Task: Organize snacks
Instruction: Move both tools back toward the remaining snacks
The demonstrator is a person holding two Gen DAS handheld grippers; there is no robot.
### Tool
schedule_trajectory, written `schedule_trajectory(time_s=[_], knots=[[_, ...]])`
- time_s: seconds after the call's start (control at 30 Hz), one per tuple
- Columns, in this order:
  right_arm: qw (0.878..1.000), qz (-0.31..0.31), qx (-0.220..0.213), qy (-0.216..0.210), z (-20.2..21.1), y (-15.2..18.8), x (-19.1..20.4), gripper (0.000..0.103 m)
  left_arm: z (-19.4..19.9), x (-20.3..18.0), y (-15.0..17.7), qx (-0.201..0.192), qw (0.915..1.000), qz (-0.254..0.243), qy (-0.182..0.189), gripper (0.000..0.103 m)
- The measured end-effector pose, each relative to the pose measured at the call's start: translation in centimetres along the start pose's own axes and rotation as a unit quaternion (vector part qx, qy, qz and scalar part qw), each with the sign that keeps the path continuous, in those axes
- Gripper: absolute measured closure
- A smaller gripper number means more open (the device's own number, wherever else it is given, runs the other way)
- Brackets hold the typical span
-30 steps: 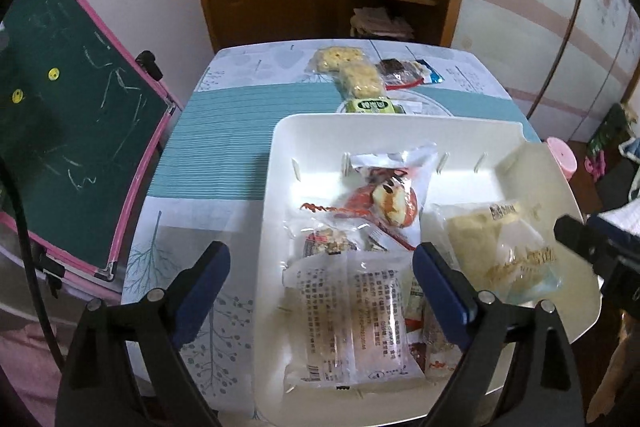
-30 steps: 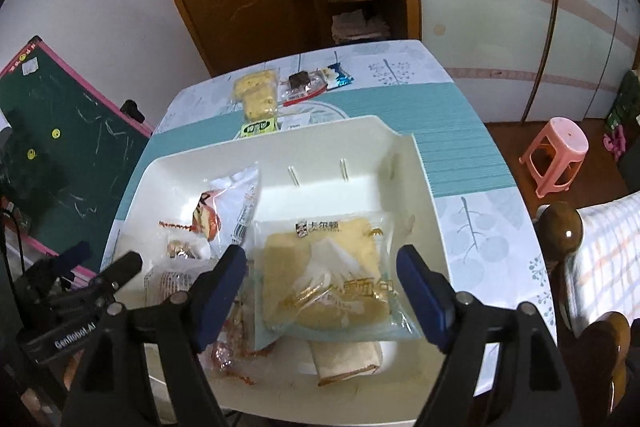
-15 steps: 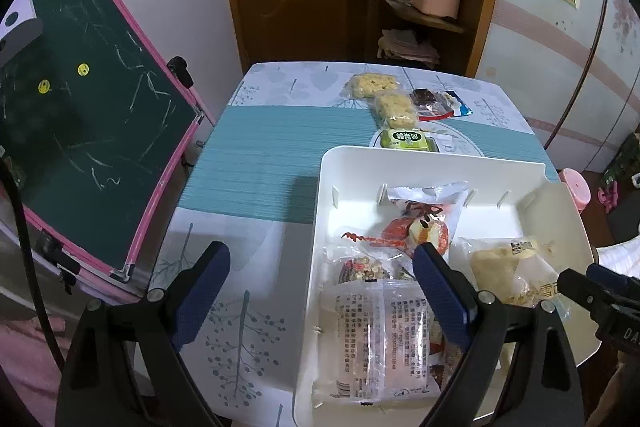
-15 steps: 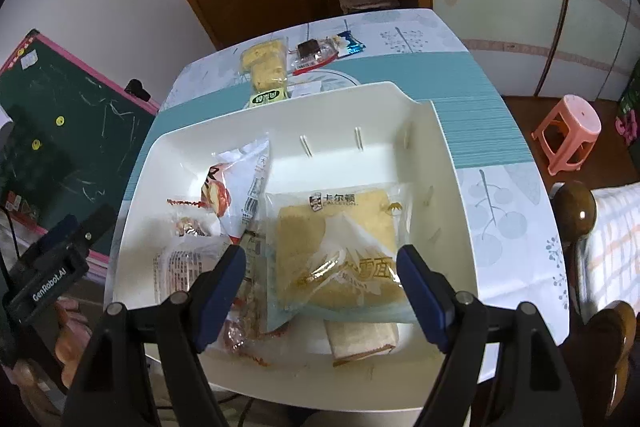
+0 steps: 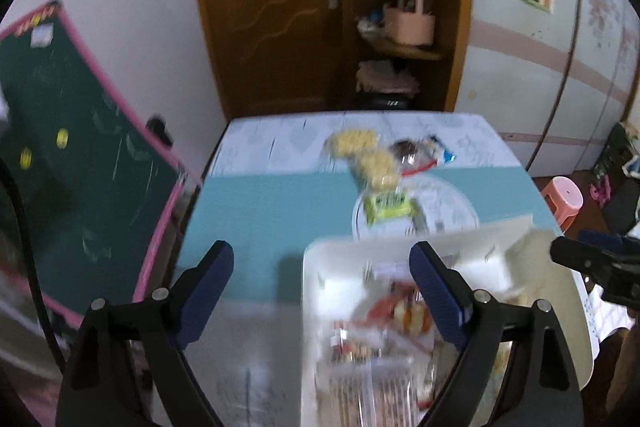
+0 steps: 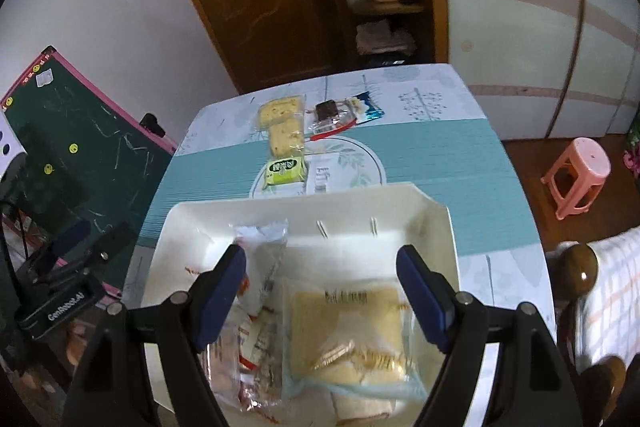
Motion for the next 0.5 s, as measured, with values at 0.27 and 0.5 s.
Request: schedule_trajectory(time_s=[0.27,0.5], knots=[[0.996,0.066,0.008,0.064,-2.3,-8.6,-0.2,0.025,-3.9,-2.4,-7.0,0.045,0.9962,-0.042,0.061,0.014],[0.992,0.046,0.095,0.072,-10.3,-10.2,-1.8,0.025,-9.4,-5.0,-8.3,0.075,0.9902,-0.099,0.063,0.014]])
Point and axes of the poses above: each gripper's, at about its wrist camera, not at the fingertips, and z roughly against the way its jaws point, x to its left, y to its underside, the point moved 9 cm from there along -z, roughly the way its jaws point, and after that the axes turned 13 degrees about -y, right-handed, at the moved point
